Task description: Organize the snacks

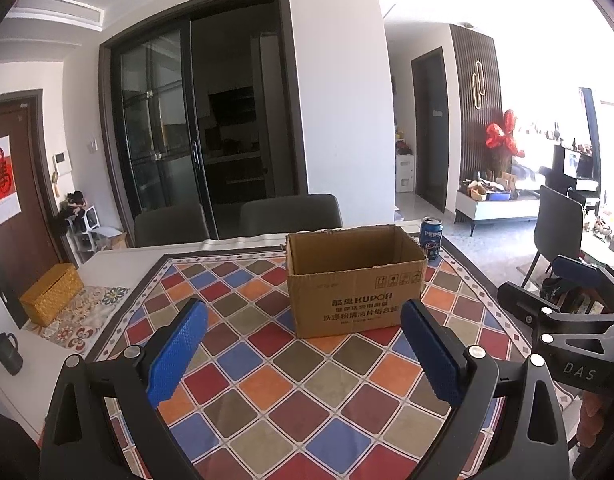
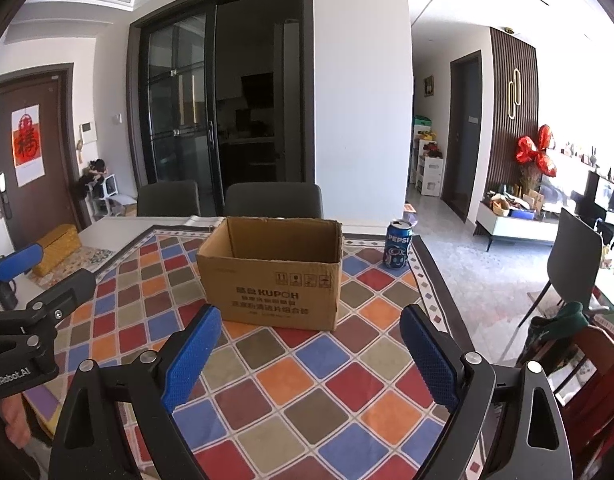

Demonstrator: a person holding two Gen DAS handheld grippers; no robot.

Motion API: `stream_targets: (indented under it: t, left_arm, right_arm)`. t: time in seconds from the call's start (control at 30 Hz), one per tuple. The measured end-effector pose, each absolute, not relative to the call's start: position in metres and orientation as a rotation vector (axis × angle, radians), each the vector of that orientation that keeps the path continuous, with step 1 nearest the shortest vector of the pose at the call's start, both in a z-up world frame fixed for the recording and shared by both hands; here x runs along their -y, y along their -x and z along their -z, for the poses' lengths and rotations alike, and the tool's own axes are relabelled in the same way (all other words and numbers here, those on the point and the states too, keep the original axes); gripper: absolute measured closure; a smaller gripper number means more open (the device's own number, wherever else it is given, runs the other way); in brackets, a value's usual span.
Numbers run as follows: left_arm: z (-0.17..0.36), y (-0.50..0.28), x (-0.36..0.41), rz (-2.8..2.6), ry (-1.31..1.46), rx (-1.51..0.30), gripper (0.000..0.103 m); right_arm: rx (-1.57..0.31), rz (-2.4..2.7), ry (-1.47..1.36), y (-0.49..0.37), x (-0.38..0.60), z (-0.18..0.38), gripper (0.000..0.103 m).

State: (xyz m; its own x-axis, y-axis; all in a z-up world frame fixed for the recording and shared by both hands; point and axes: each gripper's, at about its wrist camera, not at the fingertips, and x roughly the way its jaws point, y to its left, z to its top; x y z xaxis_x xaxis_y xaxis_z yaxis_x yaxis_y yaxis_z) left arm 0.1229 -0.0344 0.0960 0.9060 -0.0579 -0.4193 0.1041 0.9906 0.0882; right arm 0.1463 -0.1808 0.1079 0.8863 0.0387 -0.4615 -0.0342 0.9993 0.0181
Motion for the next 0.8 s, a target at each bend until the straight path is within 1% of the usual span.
stream_targets:
  t: [0.2,0.8]
  left_arm:
    - [-0.0962,-0.1220,0.0342,0.087,-0.107,-0.427,0.002]
    - [-0.1003,-0.1187,0.0347,0.085,-0.108,-0.418,0.001]
  right_arm:
    - [-0.474,-0.040,-0.010,-0.1412,0.1789,-0.1104,0.012]
    - [-0.477,-0.045,-0.005,-0.1394,0.1788,-0.1128,0.012]
